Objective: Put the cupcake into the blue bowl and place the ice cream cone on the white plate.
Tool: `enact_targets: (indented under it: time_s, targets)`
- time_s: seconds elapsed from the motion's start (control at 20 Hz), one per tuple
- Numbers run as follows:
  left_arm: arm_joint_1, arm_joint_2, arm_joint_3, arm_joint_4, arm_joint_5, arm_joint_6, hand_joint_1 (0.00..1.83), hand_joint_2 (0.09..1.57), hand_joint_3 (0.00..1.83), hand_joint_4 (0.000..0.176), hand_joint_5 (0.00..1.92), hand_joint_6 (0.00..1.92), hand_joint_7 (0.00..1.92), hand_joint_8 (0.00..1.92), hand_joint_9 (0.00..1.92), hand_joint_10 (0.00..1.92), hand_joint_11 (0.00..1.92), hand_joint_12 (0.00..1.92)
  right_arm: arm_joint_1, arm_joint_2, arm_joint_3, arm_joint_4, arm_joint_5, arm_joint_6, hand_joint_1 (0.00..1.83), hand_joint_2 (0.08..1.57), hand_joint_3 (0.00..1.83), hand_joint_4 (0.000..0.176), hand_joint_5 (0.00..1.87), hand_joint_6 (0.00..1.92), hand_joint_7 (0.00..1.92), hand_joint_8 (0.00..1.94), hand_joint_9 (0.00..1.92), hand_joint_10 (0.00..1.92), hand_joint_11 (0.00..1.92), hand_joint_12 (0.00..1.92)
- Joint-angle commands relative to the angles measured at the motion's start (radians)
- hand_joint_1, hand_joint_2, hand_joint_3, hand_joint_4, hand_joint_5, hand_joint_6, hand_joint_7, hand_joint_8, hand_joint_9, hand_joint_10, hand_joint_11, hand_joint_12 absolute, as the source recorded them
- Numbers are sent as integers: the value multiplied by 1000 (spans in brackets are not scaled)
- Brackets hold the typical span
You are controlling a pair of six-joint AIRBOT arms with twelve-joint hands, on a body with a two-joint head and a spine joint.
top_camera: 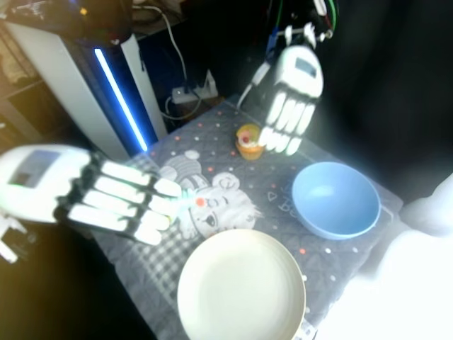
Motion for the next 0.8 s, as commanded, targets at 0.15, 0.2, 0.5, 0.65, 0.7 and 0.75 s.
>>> enact_targets:
  time_s: [0.15, 0.2, 0.5, 0.65, 0.7, 0.75]
  targets:
    - [-27, -3, 6, 26, -46, -66, 761, 845, 0, 0, 397, 2, 538, 0, 583, 0, 261, 767, 46, -40, 7, -57, 2, 20, 653, 732, 1, 0, 315, 0, 460, 4, 405, 3, 223, 647]
    - [-28, -3, 6, 34, -45, -73, 759, 843, 0, 0, 398, 3, 536, 0, 571, 0, 260, 761, 46, -43, 8, -62, -3, 23, 671, 735, 0, 0, 323, 0, 470, 0, 416, 3, 134, 862]
    - [-31, -9, 5, 116, -36, -140, 775, 840, 1, 0, 380, 1, 535, 0, 546, 0, 156, 856, 46, -106, 65, -153, -39, 192, 716, 747, 1, 0, 284, 0, 458, 0, 412, 0, 11, 925]
    - [-32, -12, 4, 164, -30, -179, 795, 819, 0, 0, 405, 1, 516, 0, 520, 0, 52, 1048, 45, -118, 67, -159, -48, 197, 706, 758, 4, 0, 269, 0, 444, 1, 390, 0, 0, 858]
    - [-34, -15, 4, 187, -29, -197, 782, 818, 0, 0, 403, 0, 534, 2, 533, 4, 52, 1100, 44, -120, 65, -161, -51, 200, 717, 757, 2, 0, 270, 3, 452, 5, 395, 4, 9, 853]
    - [-35, -17, 2, 208, -27, -211, 785, 814, 0, 0, 412, 1, 554, 3, 551, 6, 89, 1065, 43, -121, 63, -163, -54, 201, 730, 759, 2, 0, 276, 4, 459, 8, 401, 7, 14, 856]
